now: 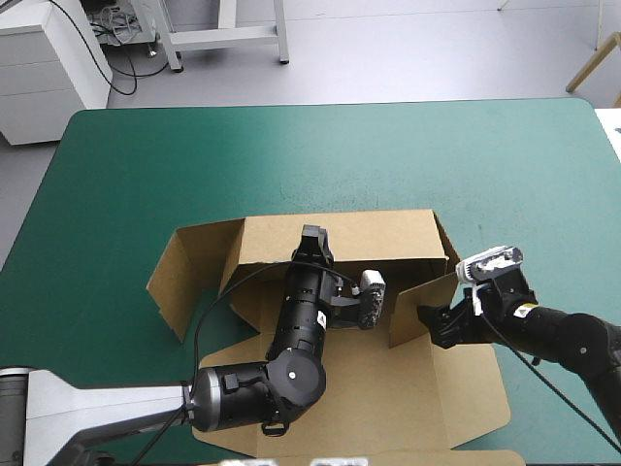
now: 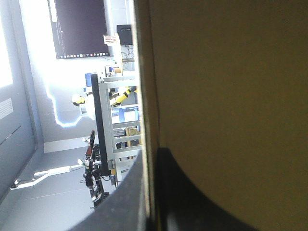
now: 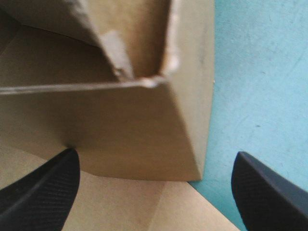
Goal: Fold the box
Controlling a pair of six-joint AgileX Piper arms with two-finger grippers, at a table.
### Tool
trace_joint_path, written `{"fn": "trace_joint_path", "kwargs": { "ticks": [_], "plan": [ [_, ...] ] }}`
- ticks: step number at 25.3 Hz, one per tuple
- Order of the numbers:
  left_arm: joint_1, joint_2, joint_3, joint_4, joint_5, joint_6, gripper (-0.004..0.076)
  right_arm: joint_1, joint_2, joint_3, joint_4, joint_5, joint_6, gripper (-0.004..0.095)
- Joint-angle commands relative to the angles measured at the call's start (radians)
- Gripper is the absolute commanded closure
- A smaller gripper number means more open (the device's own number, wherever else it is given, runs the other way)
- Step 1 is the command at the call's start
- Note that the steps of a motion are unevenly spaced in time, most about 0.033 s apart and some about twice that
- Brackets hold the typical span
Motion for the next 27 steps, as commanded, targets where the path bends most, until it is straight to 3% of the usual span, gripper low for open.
{"fn": "trace_joint_path", "kwargs": {
  "ticks": [1, 3, 6, 8, 19, 20, 24, 27],
  "plan": [
    [-0.006, -0.040, -0.025, 0.065, 0.039, -0.007, 0.0734, 0.111, -0.011, 0.000, 0.030, -0.177, 0.028, 0.0126],
    [-0.006, -0.040, -0.025, 0.065, 0.039, -0.005, 0.0734, 0.183, -0.009, 0.003, -0.058, -0.261, 0.132, 0.0126],
    [-0.006, -0.040, -0.025, 0.065, 0.041, -0.008, 0.0734, 0.250, -0.009, 0.003, -0.309, -0.330, 0.357, 0.0126],
    [-0.006, -0.040, -0.025, 0.065, 0.041, -0.009, 0.0734, 0.277, -0.005, 0.003, -0.414, -0.361, 0.427, 0.0126],
    [-0.006, -0.040, -0.025, 0.065, 0.043, -0.009, 0.0734, 0.336, 0.100, 0.003, -0.436, -0.482, 0.448, 0.0147],
    [-0.006, -0.040, -0.025, 0.065, 0.043, -0.009, 0.0734, 0.336, 0.100, 0.003, -0.436, -0.491, 0.450, 0.0202],
    [-0.006, -0.040, -0.025, 0.065, 0.043, -0.014, 0.0734, 0.336, 0.100, 0.003, -0.436, -0.508, 0.463, 0.0581],
    [-0.006, -0.040, -0.025, 0.065, 0.045, -0.016, 0.0734, 0.336, 0.100, 0.003, -0.436, -0.504, 0.438, 0.0932]
  ]
}}
